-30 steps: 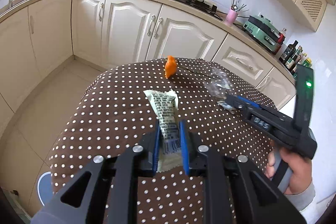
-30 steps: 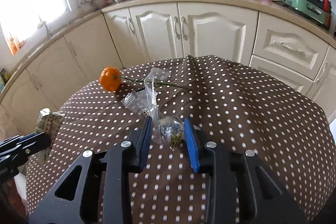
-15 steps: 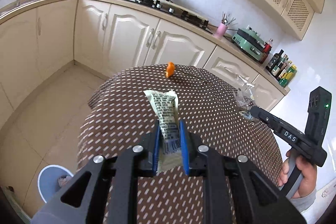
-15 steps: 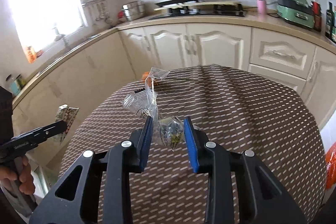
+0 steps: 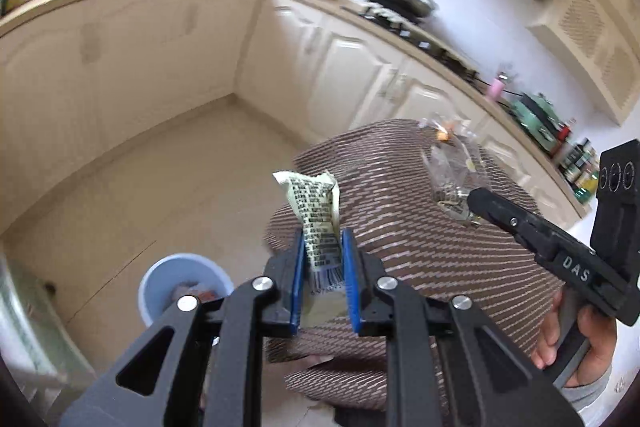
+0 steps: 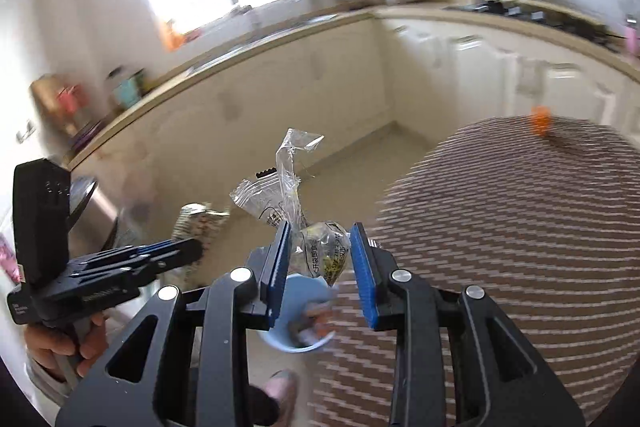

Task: Collect trash
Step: 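Carry the wrapper and clear bag over the blue bin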

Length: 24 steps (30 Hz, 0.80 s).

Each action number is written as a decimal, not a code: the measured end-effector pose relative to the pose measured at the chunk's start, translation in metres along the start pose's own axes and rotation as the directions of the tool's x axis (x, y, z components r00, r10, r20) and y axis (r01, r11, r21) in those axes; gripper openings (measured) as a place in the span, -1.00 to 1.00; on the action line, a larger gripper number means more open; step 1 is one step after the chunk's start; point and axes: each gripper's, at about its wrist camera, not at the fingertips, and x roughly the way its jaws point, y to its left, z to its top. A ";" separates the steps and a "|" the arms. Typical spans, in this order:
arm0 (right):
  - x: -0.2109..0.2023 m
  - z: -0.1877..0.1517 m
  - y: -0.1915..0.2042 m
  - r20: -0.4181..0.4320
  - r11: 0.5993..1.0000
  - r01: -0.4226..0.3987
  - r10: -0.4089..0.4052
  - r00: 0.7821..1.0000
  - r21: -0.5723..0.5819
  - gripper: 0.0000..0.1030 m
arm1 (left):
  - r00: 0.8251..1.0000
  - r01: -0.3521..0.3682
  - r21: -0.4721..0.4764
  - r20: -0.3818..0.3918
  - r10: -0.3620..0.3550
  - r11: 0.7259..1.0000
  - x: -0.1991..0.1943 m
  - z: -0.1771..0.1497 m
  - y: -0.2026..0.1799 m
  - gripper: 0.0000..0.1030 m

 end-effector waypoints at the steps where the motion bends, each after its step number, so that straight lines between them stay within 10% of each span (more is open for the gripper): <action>1: 0.012 -0.001 0.012 -0.017 1.000 -0.017 0.017 1.000 -0.011 -0.44 | 1.000 -0.020 -0.021 -0.007 0.020 1.000 -0.002 -0.004 0.015 -0.67; 10: 0.124 -0.027 0.080 -0.197 0.994 -0.087 0.071 0.978 -0.071 -0.44 | 0.987 -0.139 -0.138 -0.102 0.126 0.981 0.024 -0.030 0.115 -0.67; 24: 0.209 -0.045 0.066 -0.287 0.998 -0.010 -0.007 0.958 -0.057 -0.44 | 0.971 -0.124 -0.284 -0.231 0.058 0.951 0.125 -0.029 0.186 -0.45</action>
